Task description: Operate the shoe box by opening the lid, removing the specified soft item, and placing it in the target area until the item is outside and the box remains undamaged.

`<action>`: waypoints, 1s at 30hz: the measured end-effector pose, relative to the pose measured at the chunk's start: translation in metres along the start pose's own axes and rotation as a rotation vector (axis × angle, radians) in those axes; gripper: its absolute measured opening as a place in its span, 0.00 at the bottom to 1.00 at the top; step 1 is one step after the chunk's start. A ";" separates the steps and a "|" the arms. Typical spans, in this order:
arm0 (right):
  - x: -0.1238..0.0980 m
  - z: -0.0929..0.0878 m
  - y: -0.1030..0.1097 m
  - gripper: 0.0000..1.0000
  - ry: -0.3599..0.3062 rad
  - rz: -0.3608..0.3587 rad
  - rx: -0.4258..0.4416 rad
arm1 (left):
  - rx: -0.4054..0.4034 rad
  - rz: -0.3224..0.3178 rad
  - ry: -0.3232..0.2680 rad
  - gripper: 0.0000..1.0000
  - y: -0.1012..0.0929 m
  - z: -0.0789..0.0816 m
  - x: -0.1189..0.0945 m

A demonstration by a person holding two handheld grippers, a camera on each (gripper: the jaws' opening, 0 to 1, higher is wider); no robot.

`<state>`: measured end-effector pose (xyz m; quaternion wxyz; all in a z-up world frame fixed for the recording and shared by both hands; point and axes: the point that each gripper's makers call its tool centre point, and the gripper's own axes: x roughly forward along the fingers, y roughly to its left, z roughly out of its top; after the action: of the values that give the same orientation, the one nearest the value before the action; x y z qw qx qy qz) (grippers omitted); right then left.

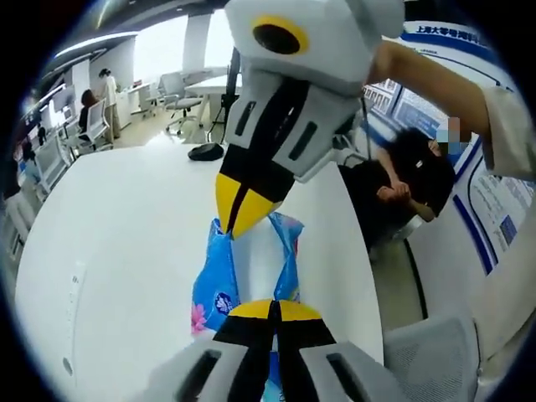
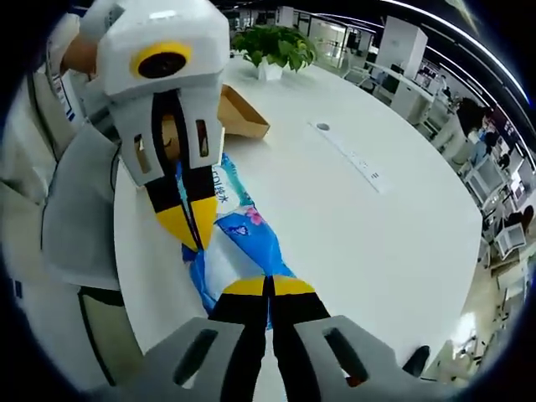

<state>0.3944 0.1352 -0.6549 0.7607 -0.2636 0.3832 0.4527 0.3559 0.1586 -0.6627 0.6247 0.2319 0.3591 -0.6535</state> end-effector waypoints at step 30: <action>0.056 -0.048 -0.021 0.00 0.089 0.013 -0.035 | -0.064 -0.016 0.032 0.00 0.021 -0.029 0.053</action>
<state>0.4137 0.1173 -0.7269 0.7353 -0.2943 0.4103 0.4520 0.3668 0.1465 -0.7249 0.6207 0.2194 0.3917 -0.6427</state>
